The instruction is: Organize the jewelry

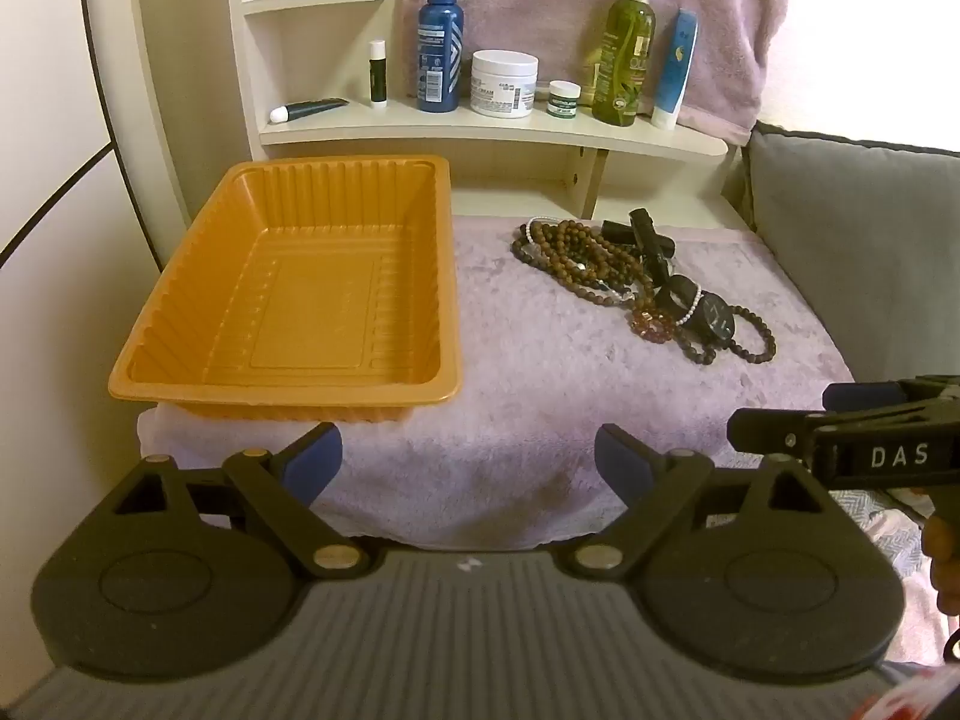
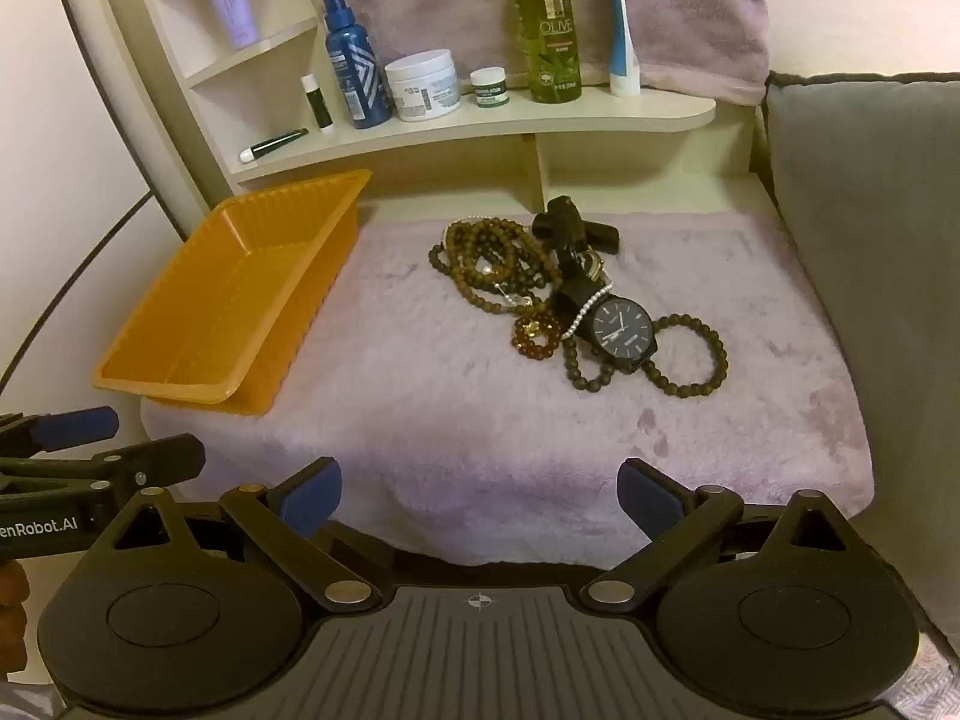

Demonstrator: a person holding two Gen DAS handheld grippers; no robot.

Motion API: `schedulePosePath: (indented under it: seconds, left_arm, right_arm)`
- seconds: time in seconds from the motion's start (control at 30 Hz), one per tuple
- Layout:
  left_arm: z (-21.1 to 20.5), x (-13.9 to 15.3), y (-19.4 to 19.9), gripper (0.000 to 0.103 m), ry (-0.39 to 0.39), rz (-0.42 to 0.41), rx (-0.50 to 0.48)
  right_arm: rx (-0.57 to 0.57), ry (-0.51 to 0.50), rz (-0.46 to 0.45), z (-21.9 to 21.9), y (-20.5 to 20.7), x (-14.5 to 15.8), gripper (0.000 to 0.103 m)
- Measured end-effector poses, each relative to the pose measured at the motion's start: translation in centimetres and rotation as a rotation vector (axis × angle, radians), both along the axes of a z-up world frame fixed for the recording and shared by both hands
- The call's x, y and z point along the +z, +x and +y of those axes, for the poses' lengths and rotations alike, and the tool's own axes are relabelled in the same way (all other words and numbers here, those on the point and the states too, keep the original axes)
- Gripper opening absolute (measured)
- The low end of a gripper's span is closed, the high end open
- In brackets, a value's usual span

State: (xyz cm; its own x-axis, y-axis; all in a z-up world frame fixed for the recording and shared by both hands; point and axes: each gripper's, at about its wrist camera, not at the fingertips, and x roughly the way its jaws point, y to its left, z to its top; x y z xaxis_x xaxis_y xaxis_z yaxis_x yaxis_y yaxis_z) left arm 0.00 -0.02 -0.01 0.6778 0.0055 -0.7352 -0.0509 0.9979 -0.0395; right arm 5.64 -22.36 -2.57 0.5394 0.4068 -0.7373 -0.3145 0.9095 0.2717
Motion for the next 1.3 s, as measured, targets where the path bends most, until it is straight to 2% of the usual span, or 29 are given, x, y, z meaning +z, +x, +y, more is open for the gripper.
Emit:
schedulePosePath:
  seconds: [1.3]
  left_arm:
    - [-0.06,-0.11,-0.01,0.09,-0.014,0.005,-0.009]
  right_arm:
    - [-0.001,-0.001,-0.005,0.07,0.08,0.24,0.098]
